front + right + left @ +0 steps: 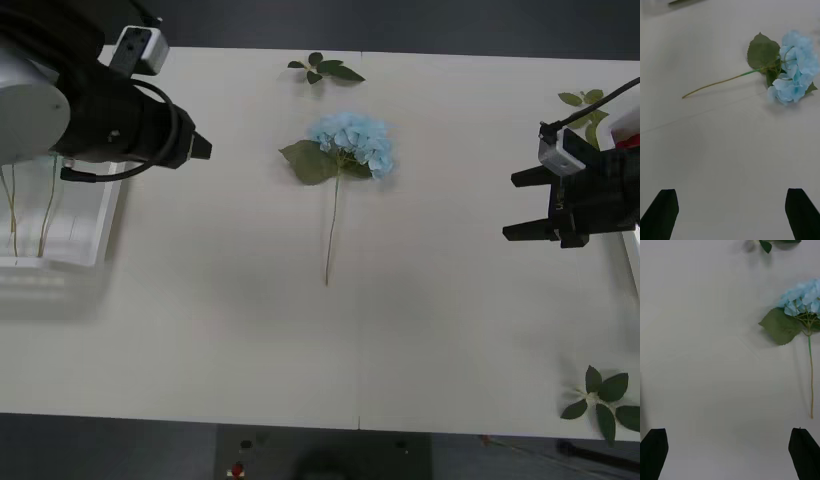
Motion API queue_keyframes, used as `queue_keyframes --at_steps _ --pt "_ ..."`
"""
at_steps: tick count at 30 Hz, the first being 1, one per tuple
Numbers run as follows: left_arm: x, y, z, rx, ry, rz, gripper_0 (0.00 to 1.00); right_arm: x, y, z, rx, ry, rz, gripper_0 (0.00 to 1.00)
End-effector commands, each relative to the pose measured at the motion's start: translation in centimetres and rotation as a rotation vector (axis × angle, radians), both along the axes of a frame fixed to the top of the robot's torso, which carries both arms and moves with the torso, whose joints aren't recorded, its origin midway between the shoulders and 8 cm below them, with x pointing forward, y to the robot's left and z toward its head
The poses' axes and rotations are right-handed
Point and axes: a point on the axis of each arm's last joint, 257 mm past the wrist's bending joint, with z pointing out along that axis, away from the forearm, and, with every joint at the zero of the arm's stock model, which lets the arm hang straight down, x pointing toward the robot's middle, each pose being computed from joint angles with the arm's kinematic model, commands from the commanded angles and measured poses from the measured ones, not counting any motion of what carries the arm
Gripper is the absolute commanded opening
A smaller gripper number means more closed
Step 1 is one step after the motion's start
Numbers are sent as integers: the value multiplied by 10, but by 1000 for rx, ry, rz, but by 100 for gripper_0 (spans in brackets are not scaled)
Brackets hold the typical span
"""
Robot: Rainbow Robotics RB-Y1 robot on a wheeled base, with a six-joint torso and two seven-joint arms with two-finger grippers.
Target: Put the red flowers into the right box and the blue flowers into the left box
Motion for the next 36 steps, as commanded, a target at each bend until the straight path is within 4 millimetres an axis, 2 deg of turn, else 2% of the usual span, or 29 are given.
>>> queue_keyframes --at_steps 1,8,18,30,36 --pt "20 -35 13 -25 -59 3 93 6 -12 21 -24 -33 -17 83" --pt "47 -80 -14 -15 -75 4 93 6 -12 21 -24 -33 -17 84" --pt "74 -122 -47 -13 -70 0 93 6 -12 21 -24 -33 -17 83" --pt "93 -151 -80 37 -87 54 93 6 -12 21 -24 -33 -17 83" --pt "95 -179 -97 24 -93 34 93 6 -12 21 -24 -33 -17 83"
